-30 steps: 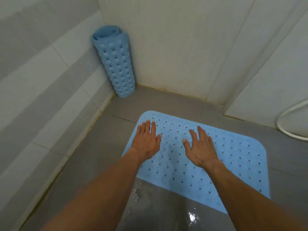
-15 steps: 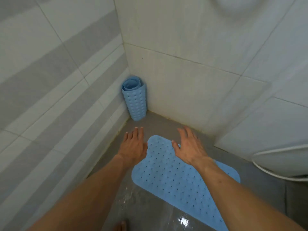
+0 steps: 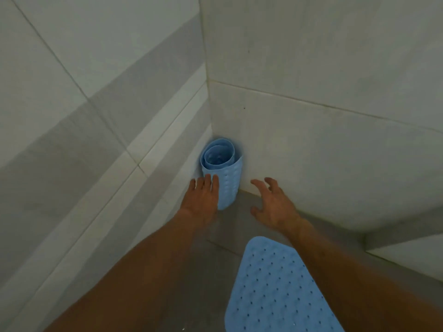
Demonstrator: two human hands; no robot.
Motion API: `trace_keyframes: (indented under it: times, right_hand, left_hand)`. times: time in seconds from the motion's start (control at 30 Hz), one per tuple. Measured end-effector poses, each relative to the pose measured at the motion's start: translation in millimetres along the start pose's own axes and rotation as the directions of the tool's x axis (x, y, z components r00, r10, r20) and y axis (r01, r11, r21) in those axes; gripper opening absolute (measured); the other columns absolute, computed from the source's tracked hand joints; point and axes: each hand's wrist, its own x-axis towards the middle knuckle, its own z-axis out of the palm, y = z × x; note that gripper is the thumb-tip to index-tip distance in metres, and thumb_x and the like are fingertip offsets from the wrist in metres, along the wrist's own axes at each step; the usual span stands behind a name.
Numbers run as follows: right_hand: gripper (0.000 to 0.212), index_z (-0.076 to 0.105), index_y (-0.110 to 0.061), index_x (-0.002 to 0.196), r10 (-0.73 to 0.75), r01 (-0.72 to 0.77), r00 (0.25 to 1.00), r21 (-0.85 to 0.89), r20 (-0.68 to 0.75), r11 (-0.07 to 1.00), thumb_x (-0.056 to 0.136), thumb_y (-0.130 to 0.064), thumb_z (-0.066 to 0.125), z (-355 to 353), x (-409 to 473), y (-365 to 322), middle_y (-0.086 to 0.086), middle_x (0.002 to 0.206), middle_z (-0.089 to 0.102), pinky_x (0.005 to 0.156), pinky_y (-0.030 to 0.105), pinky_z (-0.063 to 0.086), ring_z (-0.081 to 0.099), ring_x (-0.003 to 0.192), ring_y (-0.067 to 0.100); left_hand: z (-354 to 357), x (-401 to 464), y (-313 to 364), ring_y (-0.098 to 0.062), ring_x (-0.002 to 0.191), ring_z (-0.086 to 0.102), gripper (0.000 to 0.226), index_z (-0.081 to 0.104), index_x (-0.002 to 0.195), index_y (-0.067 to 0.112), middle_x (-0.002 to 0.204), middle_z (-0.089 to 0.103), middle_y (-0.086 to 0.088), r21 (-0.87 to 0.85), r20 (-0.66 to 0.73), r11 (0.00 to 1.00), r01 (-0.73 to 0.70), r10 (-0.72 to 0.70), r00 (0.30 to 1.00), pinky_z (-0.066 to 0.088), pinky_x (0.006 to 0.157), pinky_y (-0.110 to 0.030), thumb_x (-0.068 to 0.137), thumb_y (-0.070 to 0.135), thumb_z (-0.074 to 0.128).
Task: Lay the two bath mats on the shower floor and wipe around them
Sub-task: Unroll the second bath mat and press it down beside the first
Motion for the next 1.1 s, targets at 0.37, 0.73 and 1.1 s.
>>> trace_keyframes:
  times: [0.37, 0.73, 1.1]
  right_hand:
    - [0.077, 0.02, -0.031, 0.154, 0.029, -0.024, 1.0, -0.287, 0.011, 0.958, 0.09, -0.028, 0.064, 7.8, 136.7, -49.6, 0.013, 0.162, 0.009, 0.112, 0.049, 0.032, 0.027, 0.143, 0.035]
    - [0.036, 0.051, -0.009, 0.124, -0.129, 0.114, 0.991, -0.289, -0.033, 0.951, 0.098, -0.034, 0.052, 26.5, 91.9, -14.9, 0.015, 0.123, 0.059, 0.085, 0.043, 0.044, 0.044, 0.122, 0.034]
    - [0.059, 0.034, -0.022, 0.148, -0.051, 0.068, 0.996, -0.261, 0.072, 0.963, 0.096, -0.036, 0.058, -49.9, -63.1, 56.7, 0.022, 0.109, 0.064, 0.081, 0.041, 0.047, 0.062, 0.103, 0.039]
  left_hand:
    - [20.1, 109.6, -50.7, -0.033, 0.141, 0.027, 0.069, 0.025, 0.149, 0.005, 0.152, 0.035, -0.015, 0.045, -0.005, 0.995, -0.094, 0.095, 0.995, 0.021, 0.118, -0.042, 0.091, 0.026, 0.055]
    - [51.8, 74.1, -36.0, -0.038, 0.111, 0.058, 0.04, 0.067, 0.106, 0.01, 0.101, 0.07, -0.01, 0.174, -0.337, 0.903, -0.393, 0.429, 0.838, 0.044, 0.1, -0.045, 0.067, 0.003, 0.075]
    - [7.5, -2.8, 85.5, -0.034, 0.067, 0.065, 0.058, 0.046, 0.119, 0.007, 0.085, 0.065, -0.013, -0.045, -0.346, 0.819, -0.571, 0.524, 0.779, 0.055, 0.059, -0.041, 0.067, 0.003, 0.072]
